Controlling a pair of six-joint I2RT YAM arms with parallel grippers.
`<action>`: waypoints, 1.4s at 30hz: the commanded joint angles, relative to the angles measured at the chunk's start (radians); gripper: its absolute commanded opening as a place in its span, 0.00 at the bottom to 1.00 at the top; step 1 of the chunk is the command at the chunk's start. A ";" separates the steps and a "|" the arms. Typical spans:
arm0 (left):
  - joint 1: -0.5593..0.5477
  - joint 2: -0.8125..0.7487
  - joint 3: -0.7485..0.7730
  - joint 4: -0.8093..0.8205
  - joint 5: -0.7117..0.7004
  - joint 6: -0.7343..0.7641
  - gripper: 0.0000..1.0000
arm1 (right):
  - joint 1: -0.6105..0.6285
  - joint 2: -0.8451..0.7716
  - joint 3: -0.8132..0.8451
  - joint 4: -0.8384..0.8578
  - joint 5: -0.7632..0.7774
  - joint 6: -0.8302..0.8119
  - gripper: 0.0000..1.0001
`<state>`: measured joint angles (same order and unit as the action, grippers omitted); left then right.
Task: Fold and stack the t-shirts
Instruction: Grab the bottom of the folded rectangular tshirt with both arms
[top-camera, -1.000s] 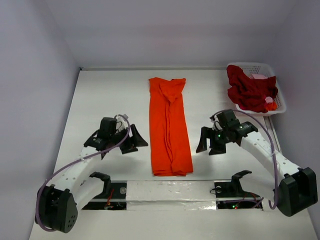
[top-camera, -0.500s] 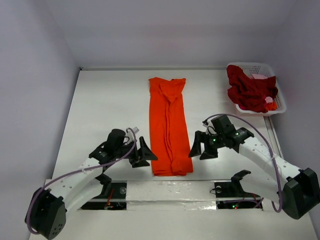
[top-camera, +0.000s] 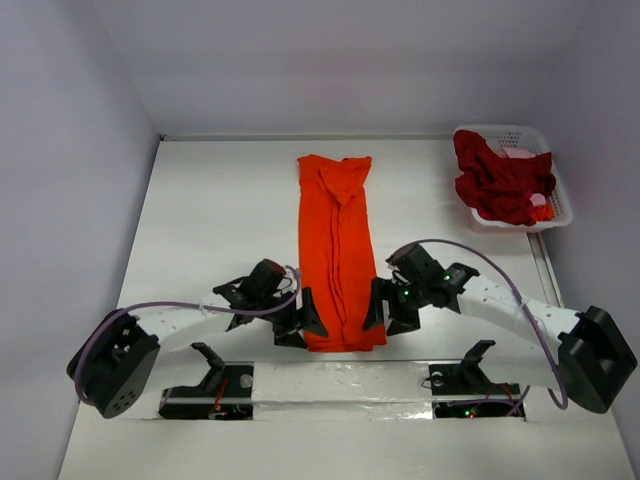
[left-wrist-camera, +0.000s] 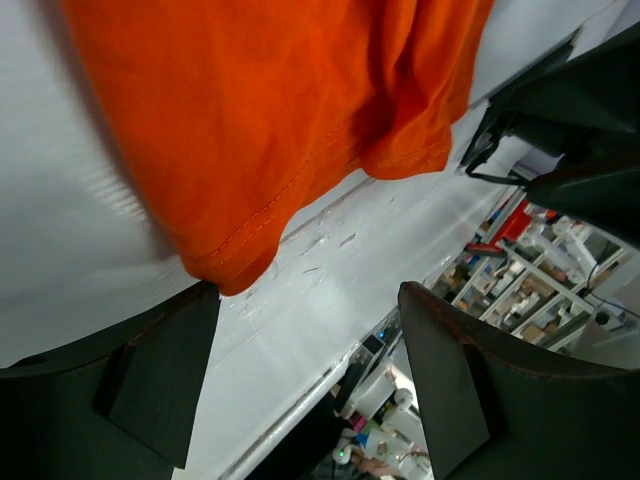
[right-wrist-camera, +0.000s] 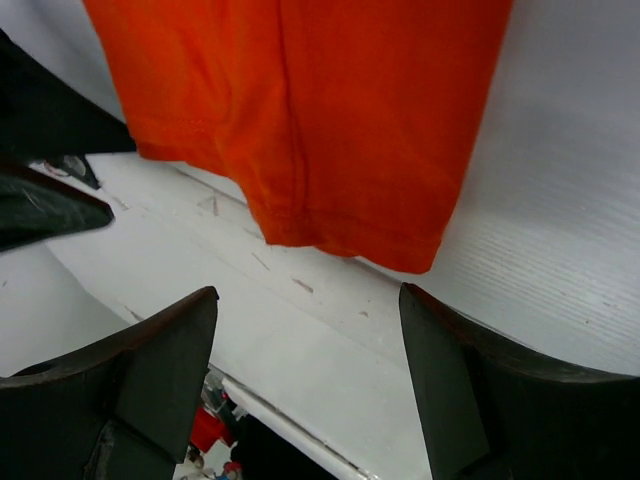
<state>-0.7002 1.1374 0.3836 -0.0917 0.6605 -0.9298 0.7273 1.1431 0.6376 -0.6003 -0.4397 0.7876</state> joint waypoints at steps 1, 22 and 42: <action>-0.071 0.067 0.003 0.084 -0.024 -0.067 0.69 | 0.021 0.007 -0.013 0.074 0.074 0.067 0.78; -0.102 0.107 0.199 -0.262 -0.236 0.022 0.69 | 0.031 -0.049 0.028 -0.131 0.182 0.104 0.77; -0.102 0.160 0.209 -0.295 -0.288 0.045 0.68 | 0.031 0.110 0.030 -0.073 0.116 0.108 0.77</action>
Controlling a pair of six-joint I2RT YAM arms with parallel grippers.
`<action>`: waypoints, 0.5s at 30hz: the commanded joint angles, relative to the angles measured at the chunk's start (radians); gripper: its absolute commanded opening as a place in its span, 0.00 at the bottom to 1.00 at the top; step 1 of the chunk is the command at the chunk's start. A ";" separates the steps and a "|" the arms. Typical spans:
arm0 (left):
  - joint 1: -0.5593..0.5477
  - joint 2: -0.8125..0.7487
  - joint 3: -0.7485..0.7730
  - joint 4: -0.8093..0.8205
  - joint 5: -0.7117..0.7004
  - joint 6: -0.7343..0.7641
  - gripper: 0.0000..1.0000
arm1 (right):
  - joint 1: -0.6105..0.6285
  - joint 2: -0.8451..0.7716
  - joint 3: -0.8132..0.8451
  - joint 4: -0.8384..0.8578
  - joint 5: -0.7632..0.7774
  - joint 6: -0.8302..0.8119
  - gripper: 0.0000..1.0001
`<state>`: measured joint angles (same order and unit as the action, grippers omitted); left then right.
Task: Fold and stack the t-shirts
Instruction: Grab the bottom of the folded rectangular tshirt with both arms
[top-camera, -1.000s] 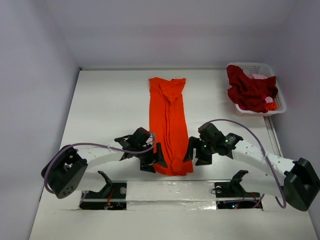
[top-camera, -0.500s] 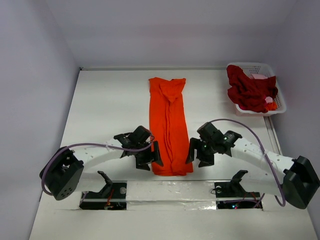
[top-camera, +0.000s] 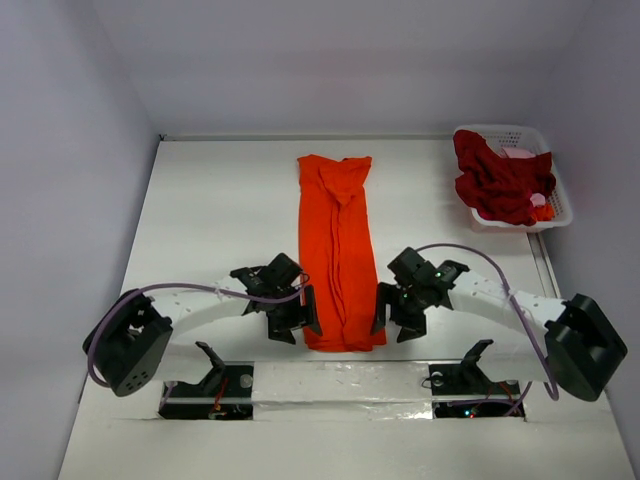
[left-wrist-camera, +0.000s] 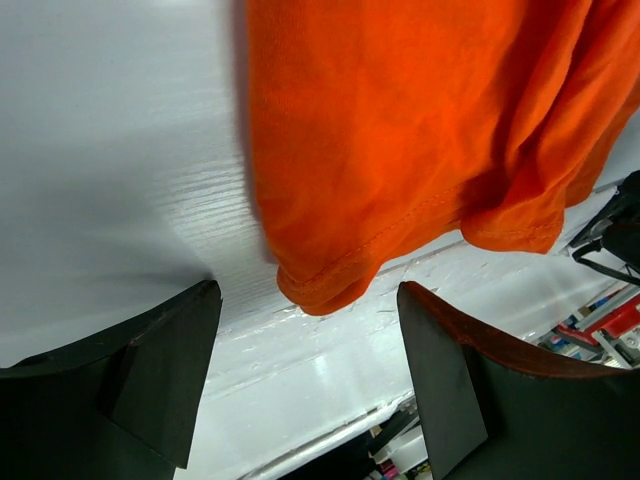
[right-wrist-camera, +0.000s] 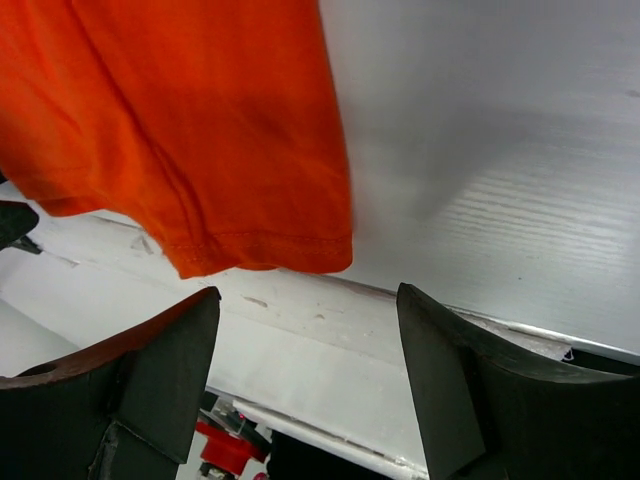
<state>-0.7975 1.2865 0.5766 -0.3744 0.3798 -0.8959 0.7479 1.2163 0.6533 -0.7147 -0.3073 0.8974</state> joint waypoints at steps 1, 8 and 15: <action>-0.005 0.020 0.009 0.015 -0.004 0.006 0.68 | 0.010 0.051 0.020 0.049 -0.013 -0.003 0.77; -0.005 0.086 -0.003 0.094 0.010 -0.014 0.67 | 0.010 0.147 0.006 0.178 -0.012 0.018 0.77; -0.005 0.155 0.006 0.126 0.004 -0.008 0.67 | 0.010 0.196 -0.030 0.277 -0.013 0.035 0.77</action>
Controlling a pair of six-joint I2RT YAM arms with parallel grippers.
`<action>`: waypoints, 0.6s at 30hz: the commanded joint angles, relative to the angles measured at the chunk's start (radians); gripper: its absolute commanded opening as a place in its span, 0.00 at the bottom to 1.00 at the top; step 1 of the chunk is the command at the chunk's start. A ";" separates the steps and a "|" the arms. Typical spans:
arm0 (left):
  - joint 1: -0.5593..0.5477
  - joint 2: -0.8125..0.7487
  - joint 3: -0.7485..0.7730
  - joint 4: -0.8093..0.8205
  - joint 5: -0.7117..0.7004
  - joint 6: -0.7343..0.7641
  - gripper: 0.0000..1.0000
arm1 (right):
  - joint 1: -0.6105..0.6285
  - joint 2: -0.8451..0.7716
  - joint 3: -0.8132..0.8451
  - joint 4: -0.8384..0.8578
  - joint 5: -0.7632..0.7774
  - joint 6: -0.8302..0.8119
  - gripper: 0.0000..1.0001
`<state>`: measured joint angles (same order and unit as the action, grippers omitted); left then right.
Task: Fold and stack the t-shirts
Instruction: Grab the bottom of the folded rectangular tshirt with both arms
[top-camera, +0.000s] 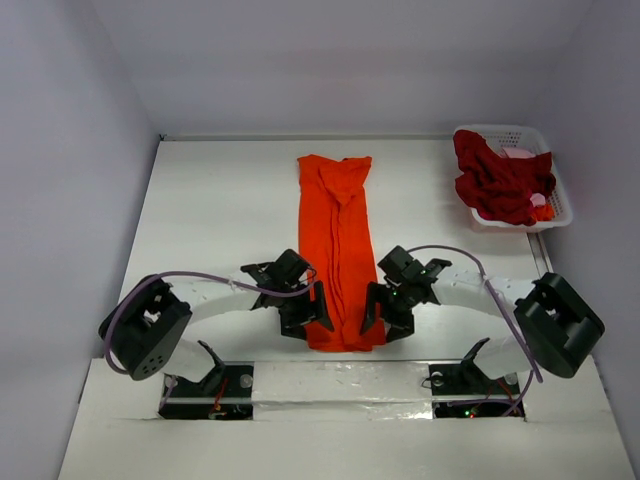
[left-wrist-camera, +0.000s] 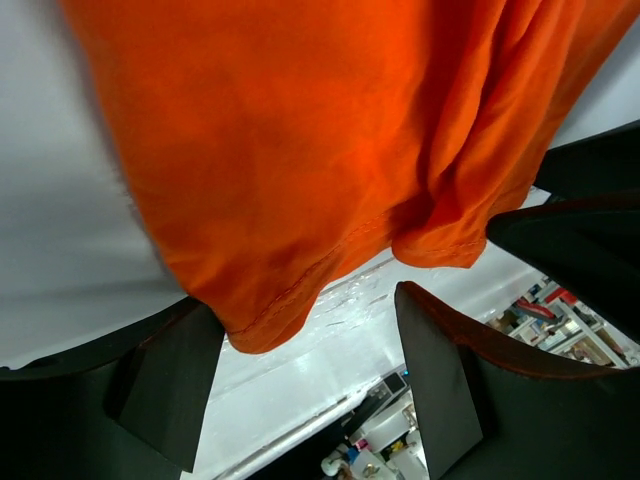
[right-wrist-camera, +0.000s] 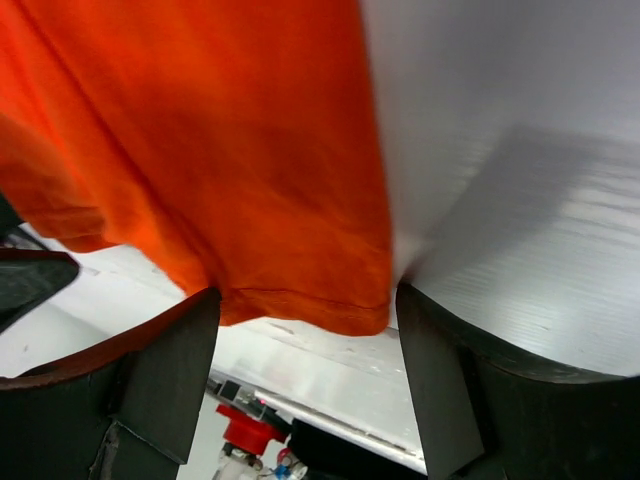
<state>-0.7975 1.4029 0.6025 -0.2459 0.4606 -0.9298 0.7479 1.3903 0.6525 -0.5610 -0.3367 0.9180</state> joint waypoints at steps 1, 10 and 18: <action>-0.005 0.036 -0.023 -0.001 -0.079 0.023 0.67 | 0.010 0.021 -0.036 0.131 0.016 0.018 0.77; -0.005 -0.042 -0.072 -0.023 -0.079 -0.006 0.66 | 0.010 0.004 -0.033 0.148 0.019 0.030 0.76; -0.005 -0.081 -0.124 -0.016 -0.065 -0.017 0.58 | 0.010 -0.017 -0.039 0.145 0.021 0.044 0.75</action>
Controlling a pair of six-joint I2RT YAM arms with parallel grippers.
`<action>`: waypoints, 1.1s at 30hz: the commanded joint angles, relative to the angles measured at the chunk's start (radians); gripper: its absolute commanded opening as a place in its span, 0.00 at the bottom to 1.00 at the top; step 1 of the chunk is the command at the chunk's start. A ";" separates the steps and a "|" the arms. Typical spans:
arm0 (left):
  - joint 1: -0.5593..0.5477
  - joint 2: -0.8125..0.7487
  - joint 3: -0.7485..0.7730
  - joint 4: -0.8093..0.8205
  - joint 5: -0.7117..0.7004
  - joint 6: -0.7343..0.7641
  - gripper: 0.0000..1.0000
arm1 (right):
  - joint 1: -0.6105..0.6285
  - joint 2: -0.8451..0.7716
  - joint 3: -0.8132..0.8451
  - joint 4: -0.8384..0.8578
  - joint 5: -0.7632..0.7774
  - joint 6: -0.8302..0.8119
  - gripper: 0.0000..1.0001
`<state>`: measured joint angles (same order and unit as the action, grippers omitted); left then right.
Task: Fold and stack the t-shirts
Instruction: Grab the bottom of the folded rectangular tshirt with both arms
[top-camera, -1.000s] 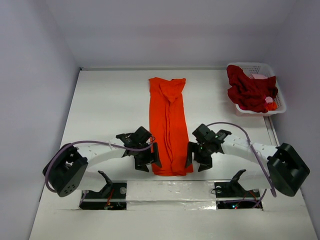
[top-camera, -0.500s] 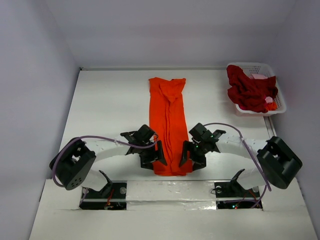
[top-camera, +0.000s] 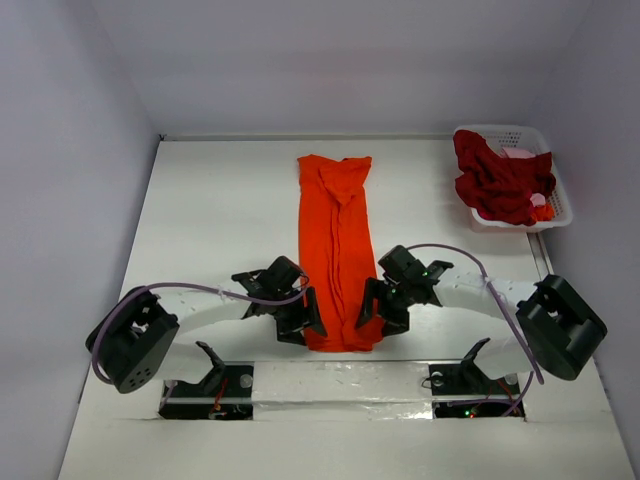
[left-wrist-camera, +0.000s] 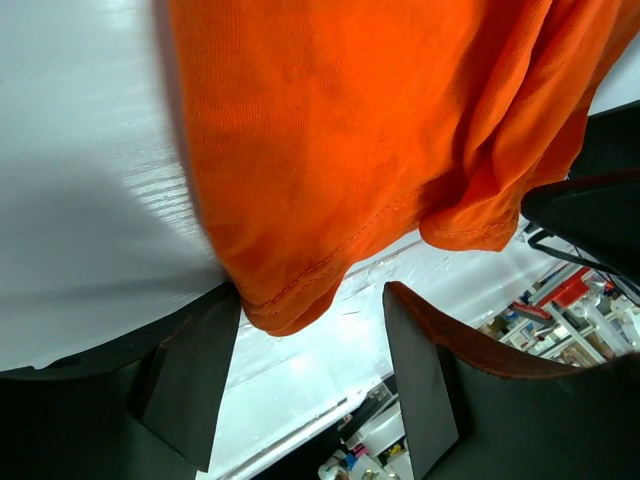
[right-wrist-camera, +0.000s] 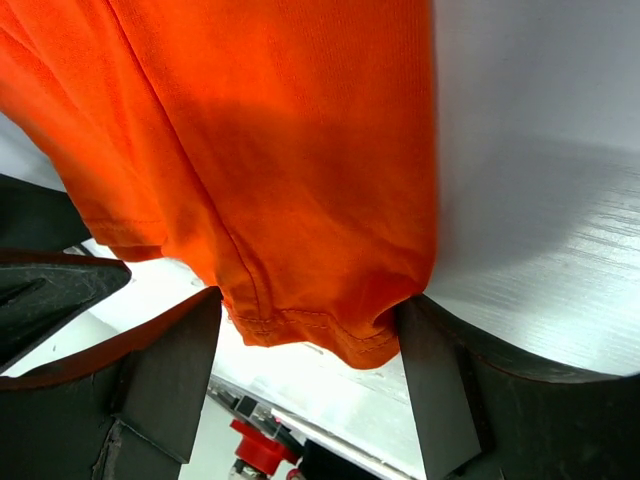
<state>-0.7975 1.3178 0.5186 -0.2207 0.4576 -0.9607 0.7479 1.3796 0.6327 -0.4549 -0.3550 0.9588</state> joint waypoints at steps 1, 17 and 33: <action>-0.005 0.018 -0.038 -0.036 -0.060 0.014 0.58 | 0.010 -0.002 -0.022 0.042 0.034 0.004 0.75; -0.005 0.087 -0.022 -0.020 -0.033 0.037 0.37 | 0.010 -0.014 -0.018 0.028 0.016 0.011 0.60; -0.005 0.070 -0.005 -0.049 -0.042 0.039 0.21 | 0.010 -0.005 -0.013 0.021 0.021 0.006 0.26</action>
<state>-0.7975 1.3857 0.5167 -0.2077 0.4934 -0.9512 0.7479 1.3804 0.6201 -0.4416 -0.3477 0.9642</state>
